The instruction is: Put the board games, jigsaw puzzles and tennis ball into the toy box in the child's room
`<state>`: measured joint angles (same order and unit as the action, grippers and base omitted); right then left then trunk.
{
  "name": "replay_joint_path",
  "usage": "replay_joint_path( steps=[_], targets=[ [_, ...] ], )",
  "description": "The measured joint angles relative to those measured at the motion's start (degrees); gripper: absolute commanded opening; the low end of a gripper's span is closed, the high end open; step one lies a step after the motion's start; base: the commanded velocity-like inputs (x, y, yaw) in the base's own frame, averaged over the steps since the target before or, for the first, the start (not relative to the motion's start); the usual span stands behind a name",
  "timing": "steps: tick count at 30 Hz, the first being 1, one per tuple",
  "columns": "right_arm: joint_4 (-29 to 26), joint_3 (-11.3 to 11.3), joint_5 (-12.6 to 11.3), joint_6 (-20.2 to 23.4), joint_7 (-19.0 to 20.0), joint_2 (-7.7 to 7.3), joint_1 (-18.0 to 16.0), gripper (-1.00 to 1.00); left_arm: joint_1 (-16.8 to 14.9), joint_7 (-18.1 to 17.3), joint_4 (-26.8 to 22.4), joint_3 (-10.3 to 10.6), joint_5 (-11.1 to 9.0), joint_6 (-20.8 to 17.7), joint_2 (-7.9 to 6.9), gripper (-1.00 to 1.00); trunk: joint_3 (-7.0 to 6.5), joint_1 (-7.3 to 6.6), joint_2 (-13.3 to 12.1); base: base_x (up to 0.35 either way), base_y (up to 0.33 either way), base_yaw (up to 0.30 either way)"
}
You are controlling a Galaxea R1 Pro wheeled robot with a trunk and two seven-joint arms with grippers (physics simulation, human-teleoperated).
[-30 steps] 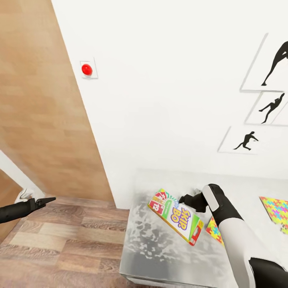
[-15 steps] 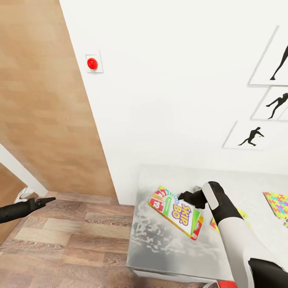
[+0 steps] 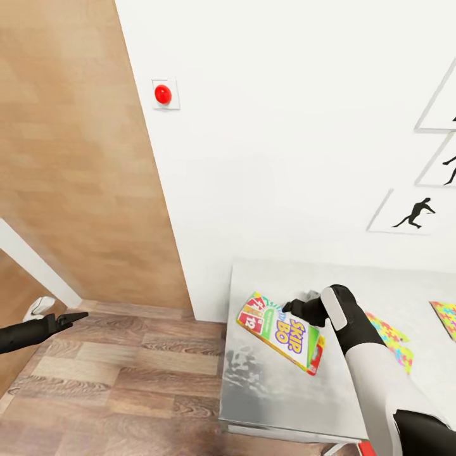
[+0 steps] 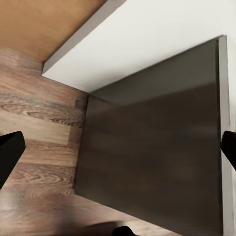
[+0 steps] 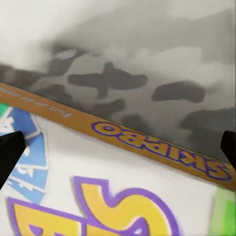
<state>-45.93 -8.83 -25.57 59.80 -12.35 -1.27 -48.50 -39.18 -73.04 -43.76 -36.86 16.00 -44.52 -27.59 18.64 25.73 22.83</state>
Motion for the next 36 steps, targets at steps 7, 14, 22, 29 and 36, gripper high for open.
replay_joint_path(
  steps=[7, 14, 22, 29, 36],
  targets=[
    [0.0, 0.0, -0.1, 0.0, 0.0, 0.11, 0.0, 1.0, 0.0, -0.1, 0.0, 0.0, 0.0, 0.0, -0.02, 1.0, 0.02, 0.0, 0.0, 0.0, 0.189, 0.0],
    [0.0, 0.0, -0.2, 0.0, 0.0, 0.18, 0.0, 1.0, 0.0, -0.1, 0.0, 0.0, 0.0, 0.0, -0.11, 1.0, 0.02, 0.0, 0.0, 0.0, 0.187, 0.0],
    [0.0, 0.0, -0.2, 0.0, 0.0, 0.18, 0.0, 1.0, 0.0, -0.1, 0.0, 0.0, 0.0, 0.0, -0.14, 1.0, 0.02, 0.0, 0.0, 0.0, 0.157, 0.0],
    [0.0, -0.1, -0.1, 0.0, 0.0, 0.14, 0.0, 1.0, 0.0, -0.1, 0.0, 0.0, 0.0, 0.1, -0.14, 1.0, 0.02, 0.0, 0.0, 0.0, 0.048, 0.0],
    [0.0, -0.1, -0.2, 0.0, 0.0, 0.16, 0.0, 1.0, 0.0, -0.1, 0.0, 0.0, 0.0, 0.1, -0.02, 1.0, 0.02, 0.0, 0.0, 0.0, 0.109, 0.0]
  ],
)
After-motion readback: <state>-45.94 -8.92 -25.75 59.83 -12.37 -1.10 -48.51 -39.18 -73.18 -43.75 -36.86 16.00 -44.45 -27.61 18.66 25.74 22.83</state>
